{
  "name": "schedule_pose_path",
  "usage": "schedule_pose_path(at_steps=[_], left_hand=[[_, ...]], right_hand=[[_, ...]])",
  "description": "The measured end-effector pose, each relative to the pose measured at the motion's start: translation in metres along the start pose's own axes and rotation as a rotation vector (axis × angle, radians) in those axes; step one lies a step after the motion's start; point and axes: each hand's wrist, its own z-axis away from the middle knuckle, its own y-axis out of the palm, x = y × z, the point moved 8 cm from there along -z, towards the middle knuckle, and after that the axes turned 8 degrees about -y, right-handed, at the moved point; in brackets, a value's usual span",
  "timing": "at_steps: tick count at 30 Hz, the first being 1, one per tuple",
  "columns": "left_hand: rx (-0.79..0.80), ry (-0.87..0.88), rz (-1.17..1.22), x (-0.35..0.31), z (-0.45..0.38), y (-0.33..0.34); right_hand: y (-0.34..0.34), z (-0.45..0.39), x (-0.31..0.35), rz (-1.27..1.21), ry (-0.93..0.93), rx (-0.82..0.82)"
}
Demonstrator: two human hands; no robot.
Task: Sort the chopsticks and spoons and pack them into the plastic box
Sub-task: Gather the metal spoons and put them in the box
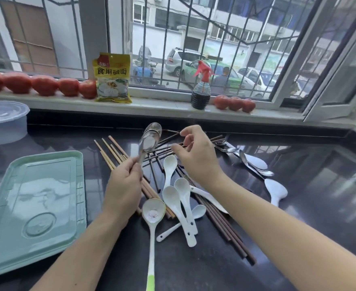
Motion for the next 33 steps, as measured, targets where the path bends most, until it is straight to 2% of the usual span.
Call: schedule_pose_path(at_steps=[3,8,11,14,17,19,23,25,27,31,33], left_hand=[[-0.017,0.003,-0.059,0.001,0.003,0.002],[-0.068,0.015,-0.112,-0.002,0.006,0.004],[-0.062,0.013,-0.103,-0.004,0.007,0.004],[-0.055,0.024,-0.117,-0.007,0.009,0.005],[-0.051,0.042,-0.136,-0.008,0.01,0.006],[-0.048,0.04,-0.137,-0.007,0.009,0.005],[-0.06,0.044,-0.114,-0.005,0.008,0.003],[-0.062,0.035,-0.089,-0.003,0.005,0.001],[-0.056,0.016,-0.051,-0.001,0.003,0.0],[-0.059,-0.003,-0.02,0.001,0.001,-0.001],[-0.07,-0.002,-0.029,0.003,0.0,0.0]], right_hand=[[-0.03,0.006,-0.045,0.2,0.099,0.041],[-0.133,0.017,-0.141,0.582,0.491,-0.055],[-0.173,0.041,-0.182,0.9,0.761,0.147],[-0.176,0.063,-0.204,0.834,0.93,0.261],[-0.172,0.067,-0.215,0.721,0.967,0.254],[-0.173,0.065,-0.216,0.748,0.969,0.222],[-0.158,0.034,-0.204,0.883,0.7,0.176],[-0.13,0.019,-0.202,0.851,0.568,0.284],[-0.107,0.015,-0.206,0.849,0.534,0.398],[-0.086,0.006,-0.197,0.885,0.437,0.526],[-0.078,0.001,-0.192,0.864,0.442,0.663]])
